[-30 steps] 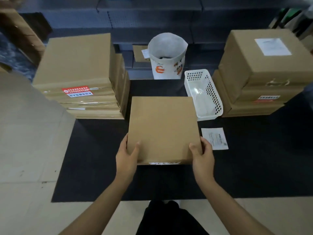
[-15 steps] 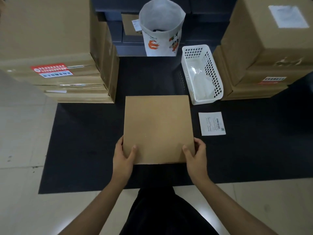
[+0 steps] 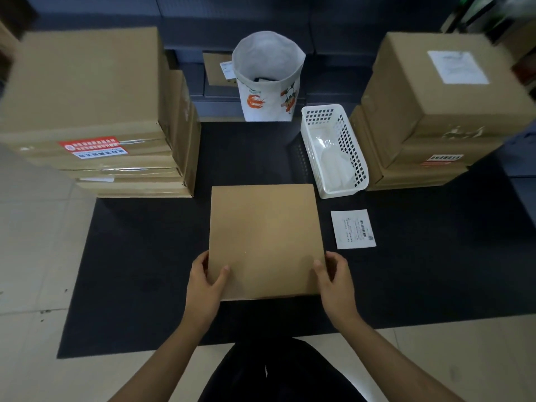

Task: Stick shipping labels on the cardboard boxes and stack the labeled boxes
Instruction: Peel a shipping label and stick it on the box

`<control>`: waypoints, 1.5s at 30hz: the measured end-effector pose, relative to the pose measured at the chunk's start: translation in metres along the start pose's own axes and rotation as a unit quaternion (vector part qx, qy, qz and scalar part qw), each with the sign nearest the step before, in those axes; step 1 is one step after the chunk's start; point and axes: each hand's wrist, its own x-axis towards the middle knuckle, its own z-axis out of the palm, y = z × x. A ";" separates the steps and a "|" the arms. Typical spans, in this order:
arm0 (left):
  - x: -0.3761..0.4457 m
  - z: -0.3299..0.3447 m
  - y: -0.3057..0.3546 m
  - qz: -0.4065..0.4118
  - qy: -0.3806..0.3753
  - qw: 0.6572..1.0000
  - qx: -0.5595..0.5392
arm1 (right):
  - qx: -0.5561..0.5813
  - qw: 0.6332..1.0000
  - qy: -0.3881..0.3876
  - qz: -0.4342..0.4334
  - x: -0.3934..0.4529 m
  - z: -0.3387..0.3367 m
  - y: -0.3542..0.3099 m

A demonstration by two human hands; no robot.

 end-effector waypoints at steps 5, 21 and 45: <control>0.011 -0.002 0.020 0.023 0.035 0.998 -0.046 | -0.012 0.998 0.053 0.010 0.018 -0.010 -0.006; 0.036 0.115 0.096 0.225 -0.019 0.939 0.258 | -0.082 0.993 0.055 0.058 0.108 -0.074 -0.013; 0.049 0.270 0.101 0.067 -0.210 0.913 0.344 | -0.131 0.976 0.004 0.174 0.153 -0.116 0.022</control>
